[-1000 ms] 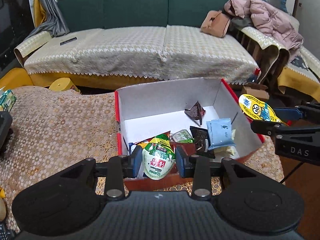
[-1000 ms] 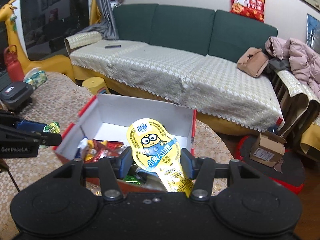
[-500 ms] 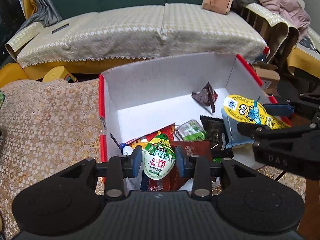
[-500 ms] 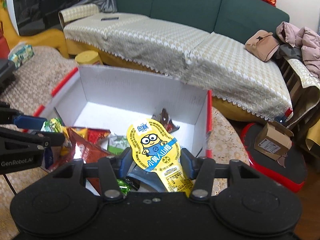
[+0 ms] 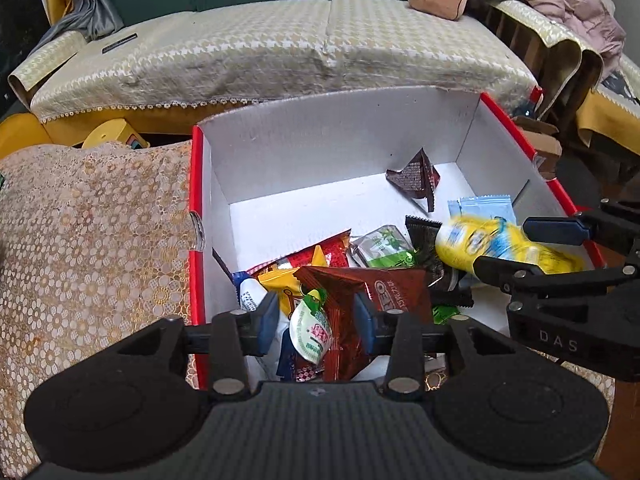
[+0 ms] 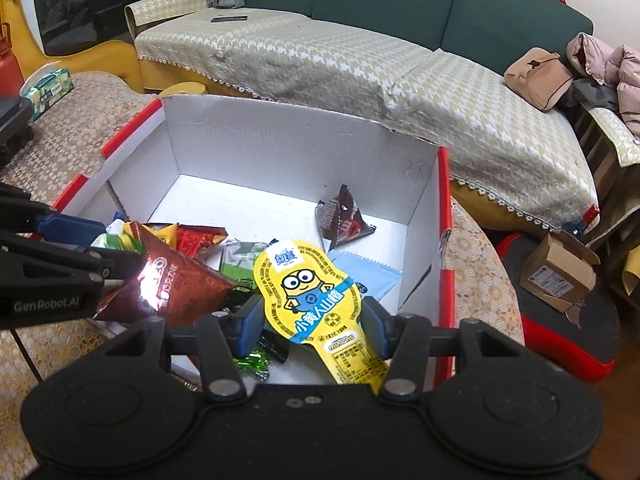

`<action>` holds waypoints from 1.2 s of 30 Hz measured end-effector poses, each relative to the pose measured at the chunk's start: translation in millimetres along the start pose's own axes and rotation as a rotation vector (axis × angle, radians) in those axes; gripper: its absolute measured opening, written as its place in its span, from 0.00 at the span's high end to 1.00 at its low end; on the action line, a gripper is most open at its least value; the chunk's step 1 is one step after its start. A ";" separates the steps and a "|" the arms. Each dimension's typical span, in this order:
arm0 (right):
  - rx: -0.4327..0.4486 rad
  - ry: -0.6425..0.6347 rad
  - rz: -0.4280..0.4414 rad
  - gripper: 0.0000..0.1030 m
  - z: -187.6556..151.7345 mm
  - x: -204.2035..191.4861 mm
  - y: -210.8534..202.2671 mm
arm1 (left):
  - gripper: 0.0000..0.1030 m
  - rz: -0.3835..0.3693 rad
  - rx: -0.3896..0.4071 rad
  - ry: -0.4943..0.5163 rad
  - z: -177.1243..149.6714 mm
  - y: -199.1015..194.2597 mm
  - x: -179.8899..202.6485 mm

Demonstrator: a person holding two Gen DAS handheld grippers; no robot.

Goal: Organize snacks

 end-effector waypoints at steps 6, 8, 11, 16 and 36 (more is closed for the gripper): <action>0.041 0.026 0.017 0.49 -0.4 2.6 -21.5 | 0.45 -0.035 0.035 -0.032 0.2 -24.7 -3.4; 0.058 0.035 0.020 0.49 -1.0 2.7 -32.0 | 0.42 -0.040 0.051 -0.032 -0.3 -34.5 -3.6; 0.086 0.052 0.039 0.49 -3.1 2.2 -48.7 | 0.36 -0.052 0.085 -0.033 -2.0 -53.1 -3.3; 0.125 0.063 0.072 0.48 -8.8 -4.8 -76.3 | 0.27 -0.078 0.135 -0.028 -7.1 -83.1 -2.3; 0.290 0.114 0.148 0.45 -38.7 -28.4 -167.6 | 0.16 -0.133 0.289 -0.037 -52.1 -176.1 -8.8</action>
Point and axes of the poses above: each gripper's, at about its wrist camera, not at the fingertips, and y roughly the way its jaws point, x to its right, z to its top, the point moved 5 cm from there along y, roughly the way its jaws point, and after that the axes turned 10 degrees about -y, right-handed, at the moved point
